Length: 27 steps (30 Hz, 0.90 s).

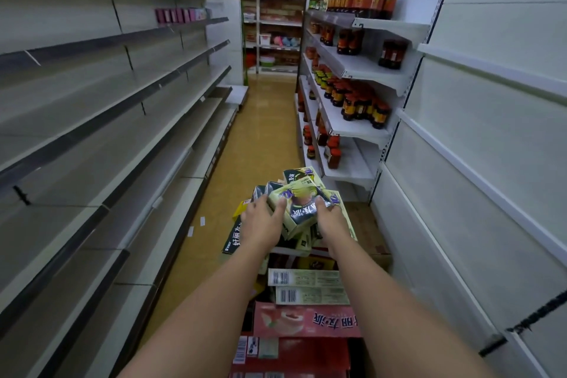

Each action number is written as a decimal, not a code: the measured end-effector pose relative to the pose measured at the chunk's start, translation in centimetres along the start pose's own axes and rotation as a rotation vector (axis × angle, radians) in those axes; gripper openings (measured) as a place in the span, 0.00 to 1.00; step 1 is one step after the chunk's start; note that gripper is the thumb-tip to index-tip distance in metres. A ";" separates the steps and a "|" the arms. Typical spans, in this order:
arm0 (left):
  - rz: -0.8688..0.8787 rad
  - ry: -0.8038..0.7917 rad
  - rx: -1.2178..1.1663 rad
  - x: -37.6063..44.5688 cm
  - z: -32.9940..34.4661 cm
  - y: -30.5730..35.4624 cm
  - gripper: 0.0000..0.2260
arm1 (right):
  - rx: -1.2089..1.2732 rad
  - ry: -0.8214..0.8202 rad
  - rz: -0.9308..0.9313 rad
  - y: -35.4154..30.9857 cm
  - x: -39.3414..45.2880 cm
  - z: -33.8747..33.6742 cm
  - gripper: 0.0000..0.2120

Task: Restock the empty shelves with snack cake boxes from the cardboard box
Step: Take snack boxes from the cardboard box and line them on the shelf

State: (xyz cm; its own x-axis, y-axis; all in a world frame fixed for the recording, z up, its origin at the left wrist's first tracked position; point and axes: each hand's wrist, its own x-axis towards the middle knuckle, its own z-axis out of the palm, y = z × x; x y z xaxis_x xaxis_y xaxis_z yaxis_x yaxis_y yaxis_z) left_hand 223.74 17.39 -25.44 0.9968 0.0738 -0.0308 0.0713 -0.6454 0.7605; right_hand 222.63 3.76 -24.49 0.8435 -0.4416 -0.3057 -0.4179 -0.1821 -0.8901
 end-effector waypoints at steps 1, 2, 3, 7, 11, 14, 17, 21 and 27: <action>0.004 -0.012 0.002 0.3 0.2 0.1 0.29 | 0.015 -0.002 0.002 -0.1 0.3 0.0 0.32; 0.003 -0.020 -0.009 0.6 0.4 0.0 0.28 | 0.021 -0.003 0.002 -0.2 0.6 0.1 0.32; -0.001 -0.031 -0.027 0.9 0.5 0.0 0.28 | 0.028 -0.004 0.004 -0.2 0.8 0.1 0.32; -0.005 -0.033 -0.074 1.1 0.8 0.0 0.25 | 0.059 0.003 0.009 -0.3 1.2 0.5 0.33; -0.014 0.045 -0.099 0.2 0.6 0.4 0.25 | 0.045 0.003 -0.031 -0.6 0.5 0.6 0.27; 0.003 0.107 -0.174 -0.5 0.2 1.3 0.19 | 0.015 0.042 -0.119 -1.2 -0.1 0.8 0.27; -0.011 0.133 -0.248 -1.4 -0.4 1.4 0.16 | 0.011 0.030 -0.220 -2.4 -0.8 1.0 0.27; -0.093 0.112 -0.417 -3.0 -1.7 0.9 0.18 | 0.070 -0.053 -0.362 -3.9 -1.7 1.6 0.28; -0.193 0.004 -0.496 -5.3 -4.3 -1.3 0.31 | 0.140 -0.248 -0.345 -3.8 -4.0 3.9 0.23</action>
State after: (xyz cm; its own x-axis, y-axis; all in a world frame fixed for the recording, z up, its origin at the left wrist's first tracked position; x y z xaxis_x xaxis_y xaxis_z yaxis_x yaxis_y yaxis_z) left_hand 218.17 21.09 -23.49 0.9669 0.1592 -0.1992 0.2272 -0.1828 0.9565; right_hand 222.14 9.68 -21.16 0.9880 -0.1492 -0.0397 -0.0627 -0.1531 -0.9862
